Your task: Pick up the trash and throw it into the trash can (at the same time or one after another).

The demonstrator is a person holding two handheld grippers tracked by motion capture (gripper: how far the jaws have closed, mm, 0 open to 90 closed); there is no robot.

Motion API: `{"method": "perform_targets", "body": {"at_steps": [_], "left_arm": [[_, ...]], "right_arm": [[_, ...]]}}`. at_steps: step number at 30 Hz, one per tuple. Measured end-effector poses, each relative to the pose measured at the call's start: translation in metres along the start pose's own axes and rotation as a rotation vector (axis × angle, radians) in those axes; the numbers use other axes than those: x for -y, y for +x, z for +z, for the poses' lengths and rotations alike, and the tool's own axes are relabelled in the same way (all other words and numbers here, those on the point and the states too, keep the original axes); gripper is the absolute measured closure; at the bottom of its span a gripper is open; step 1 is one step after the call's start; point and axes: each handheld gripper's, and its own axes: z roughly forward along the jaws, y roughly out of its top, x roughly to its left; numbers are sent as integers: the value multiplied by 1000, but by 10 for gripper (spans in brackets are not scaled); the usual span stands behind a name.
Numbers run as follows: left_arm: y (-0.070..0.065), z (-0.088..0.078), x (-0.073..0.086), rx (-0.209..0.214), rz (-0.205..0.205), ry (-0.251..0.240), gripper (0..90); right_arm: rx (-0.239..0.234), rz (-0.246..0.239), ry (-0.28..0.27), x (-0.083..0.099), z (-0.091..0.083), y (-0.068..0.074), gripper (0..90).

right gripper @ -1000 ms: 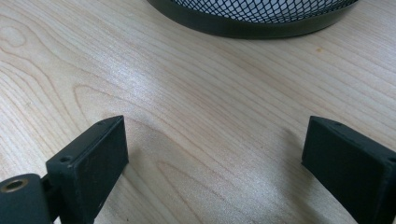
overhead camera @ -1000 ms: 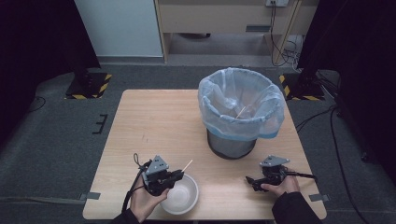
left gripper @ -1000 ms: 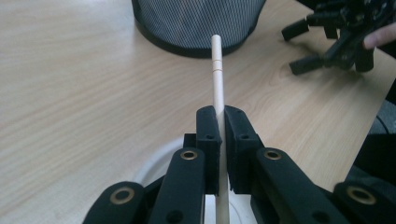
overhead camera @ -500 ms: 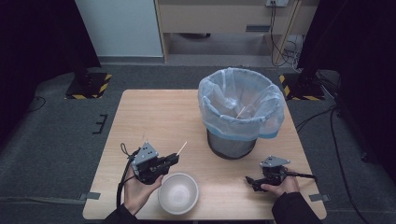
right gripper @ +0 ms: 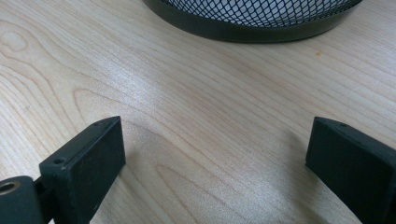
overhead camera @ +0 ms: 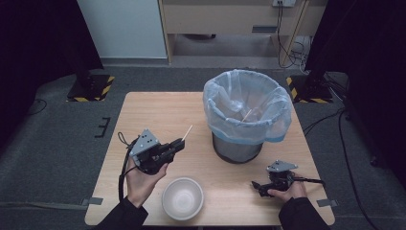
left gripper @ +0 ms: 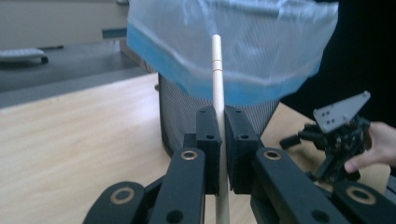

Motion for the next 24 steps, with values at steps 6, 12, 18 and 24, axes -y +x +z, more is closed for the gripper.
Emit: {"method": "perform_targets", "body": {"at_steps": [6, 12, 18, 24], "left_arm": [[0, 2, -16, -2, 3, -43, 851], [-2, 6, -31, -2, 11, -75, 852], [-5, 8, -52, -3, 23, -120, 852], [-9, 12, -73, -4, 36, -166, 852]], "right_arm": [[-6, -4, 3, 0, 0, 0, 37], [-10, -6, 7, 0, 1, 0, 28], [-14, -14, 9, 0, 1, 0, 18], [-15, -14, 9, -1, 1, 0, 15]]}}
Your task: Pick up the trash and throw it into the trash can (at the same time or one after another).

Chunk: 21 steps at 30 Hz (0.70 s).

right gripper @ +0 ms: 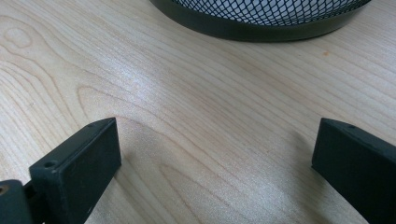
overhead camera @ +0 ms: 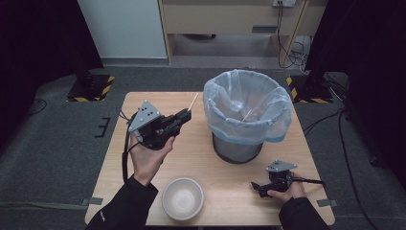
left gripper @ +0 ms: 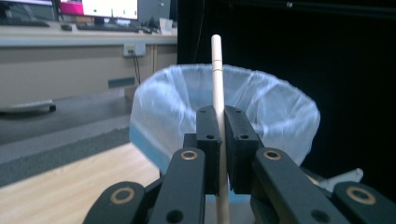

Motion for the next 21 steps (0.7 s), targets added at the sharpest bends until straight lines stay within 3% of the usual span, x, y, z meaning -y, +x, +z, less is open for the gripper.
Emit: {"method": "perform_targets", "body": {"at_steps": [11, 21], "left_arm": [[-9, 22, -35, 3, 52, -57, 851], [-19, 45, -58, 31, 88, -100, 851]], "right_arm": [[0, 0, -2, 0, 0, 0, 15], [0, 2, -1, 0, 0, 0, 15]]}}
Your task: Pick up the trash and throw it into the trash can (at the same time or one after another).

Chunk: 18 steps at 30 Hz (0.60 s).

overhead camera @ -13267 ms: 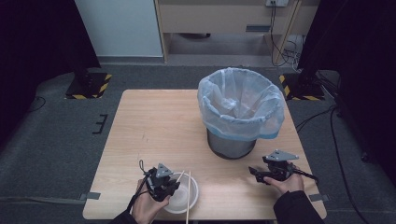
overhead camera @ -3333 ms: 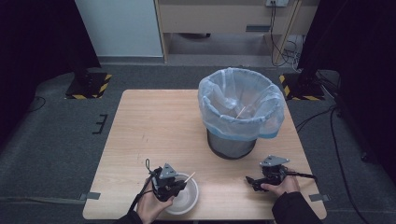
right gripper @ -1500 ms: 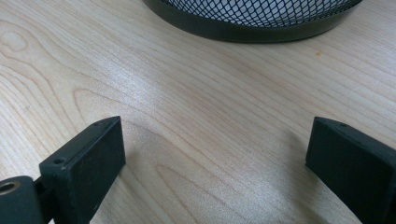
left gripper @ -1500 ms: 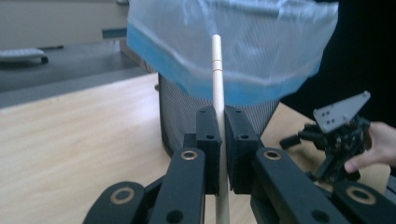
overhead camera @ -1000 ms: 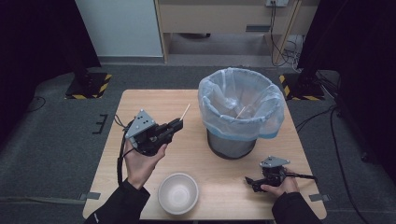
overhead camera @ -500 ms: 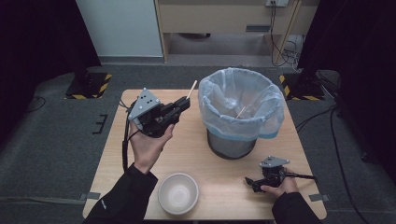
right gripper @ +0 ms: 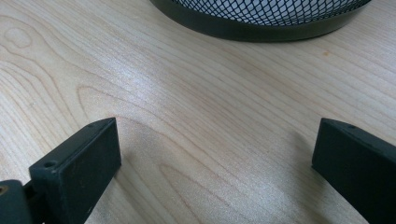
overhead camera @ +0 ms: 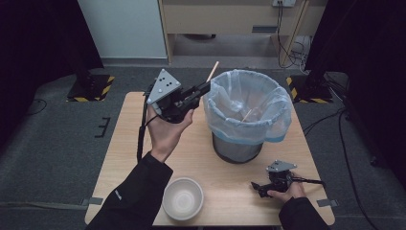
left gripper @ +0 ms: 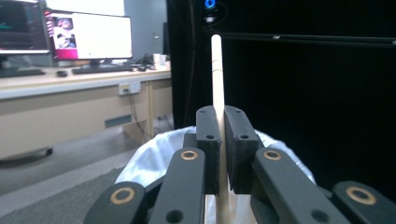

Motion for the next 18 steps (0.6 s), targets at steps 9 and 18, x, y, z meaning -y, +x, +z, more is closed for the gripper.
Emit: {"method": "perform_targets", "body": {"at_steps": [9, 18], "left_arm": [[-8, 25, -13, 9, 30, -9, 851], [-9, 51, -27, -6, 33, -39, 851]], "right_arm": [[0, 0, 0, 0, 0, 0, 15], [0, -1, 2, 0, 0, 0, 15]]}}
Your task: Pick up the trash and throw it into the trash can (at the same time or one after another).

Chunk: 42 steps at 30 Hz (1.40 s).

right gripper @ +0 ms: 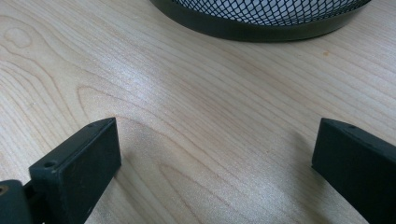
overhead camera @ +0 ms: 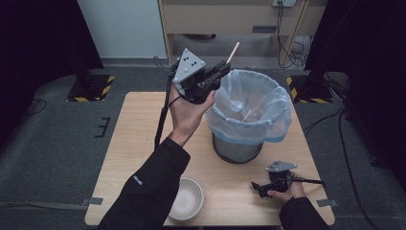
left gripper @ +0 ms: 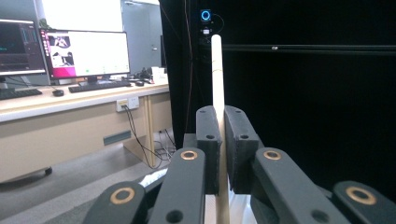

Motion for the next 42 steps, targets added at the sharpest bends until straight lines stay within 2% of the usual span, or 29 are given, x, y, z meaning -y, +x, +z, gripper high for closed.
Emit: {"method": "perform_targets", "body": {"at_steps": [6, 14, 18, 24, 27, 31, 35, 42], "left_arm": [[2, 13, -3, -15, 4, -3, 851], [7, 32, 1, -30, 5, -6, 851], [11, 44, 2, -37, -25, -6, 851], [11, 58, 2, -74, 6, 2, 851], [10, 63, 2, -68, -2, -2, 851], [8, 71, 1, -63, 21, -3, 851], [9, 80, 2, -46, 5, -5, 851], [6, 96, 6, -9, 9, 20, 851]], "right_arm": [[-1, 3, 1, 0, 0, 0, 15], [0, 0, 0, 0, 0, 0, 15], [0, 0, 0, 0, 0, 0, 15], [0, 1, 0, 0, 0, 0, 15], [0, 0, 0, 0, 0, 0, 15], [1, 1, -1, 0, 0, 0, 15], [1, 0, -1, 0, 0, 0, 15], [1, 0, -1, 0, 0, 0, 15]]}}
